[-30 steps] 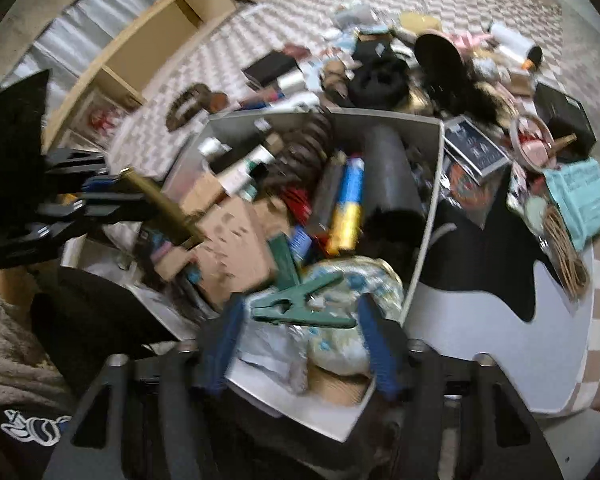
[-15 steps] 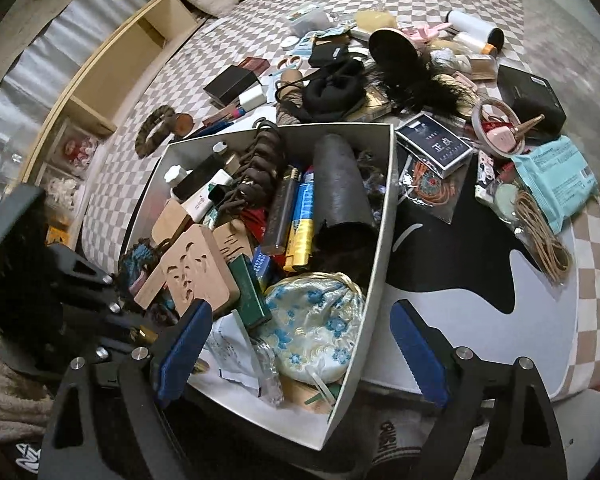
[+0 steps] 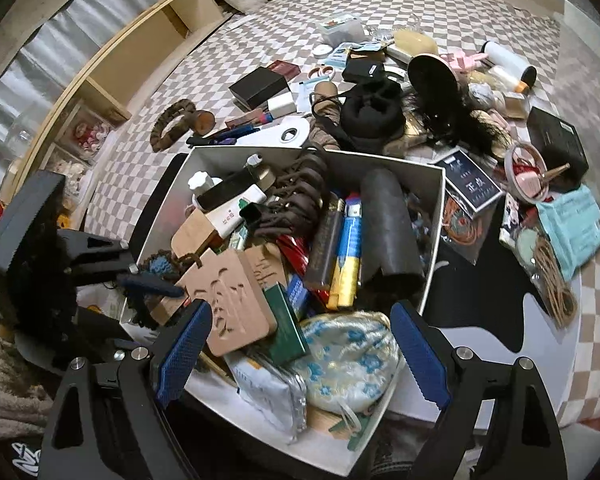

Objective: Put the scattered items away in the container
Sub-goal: 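Withdraw both open grippers from the box toward the scattered items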

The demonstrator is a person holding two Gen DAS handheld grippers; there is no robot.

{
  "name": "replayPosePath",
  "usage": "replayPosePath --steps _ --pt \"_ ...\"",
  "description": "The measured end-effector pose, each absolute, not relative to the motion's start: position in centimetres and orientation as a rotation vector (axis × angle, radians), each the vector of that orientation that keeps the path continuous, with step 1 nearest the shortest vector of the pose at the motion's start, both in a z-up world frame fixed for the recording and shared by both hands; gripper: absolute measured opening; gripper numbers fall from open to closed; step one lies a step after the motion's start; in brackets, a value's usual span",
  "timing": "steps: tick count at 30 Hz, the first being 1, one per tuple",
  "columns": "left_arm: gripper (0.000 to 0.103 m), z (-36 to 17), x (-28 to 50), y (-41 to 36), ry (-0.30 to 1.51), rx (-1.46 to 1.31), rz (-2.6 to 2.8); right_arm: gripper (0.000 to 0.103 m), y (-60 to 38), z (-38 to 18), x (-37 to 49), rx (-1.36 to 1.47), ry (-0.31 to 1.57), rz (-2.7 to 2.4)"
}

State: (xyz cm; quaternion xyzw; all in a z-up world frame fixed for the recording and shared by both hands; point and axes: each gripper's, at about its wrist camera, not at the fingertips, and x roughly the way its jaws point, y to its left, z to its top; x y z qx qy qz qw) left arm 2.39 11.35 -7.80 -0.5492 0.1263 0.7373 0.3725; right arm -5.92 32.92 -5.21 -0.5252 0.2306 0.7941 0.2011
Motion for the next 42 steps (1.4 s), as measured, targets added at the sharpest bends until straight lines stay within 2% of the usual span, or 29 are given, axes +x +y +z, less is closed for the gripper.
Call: replayPosePath --steps 3,6,7,9,11,13,16,32,42 --pt "0.078 -7.6 1.9 10.5 0.343 -1.37 1.962 0.091 33.2 -5.6 -6.6 -1.48 0.629 2.203" --pt "0.095 -7.5 1.6 9.6 0.354 -1.341 2.023 0.091 33.5 -6.0 -7.1 -1.493 0.621 2.184" --pt "0.098 -7.5 1.5 9.3 0.357 -1.334 2.039 0.091 33.7 -6.1 -7.3 -1.495 0.62 2.179" --pt "0.098 -7.8 0.9 8.9 0.359 -1.333 2.054 0.092 34.0 -6.3 -7.6 -1.493 0.618 2.168" --pt "0.099 -8.0 0.5 8.6 0.346 -1.345 2.055 0.101 34.3 -6.3 -7.9 -1.484 0.615 2.16" --pt "0.099 -8.1 0.2 8.4 0.332 -1.353 2.055 0.103 34.6 -6.3 -8.3 -1.472 0.611 2.157" --pt "0.103 -8.2 -0.1 8.0 0.332 -1.358 2.064 0.103 35.0 -6.3 -8.9 -1.461 0.604 2.152" --pt "0.103 -8.7 -2.1 5.4 0.266 -1.391 2.144 0.103 35.3 -8.1 -10.9 -1.536 0.589 2.126" --pt "0.103 -6.7 -4.5 1.6 0.158 -1.337 2.35 0.103 35.5 -6.0 -11.4 -1.371 0.608 2.253"
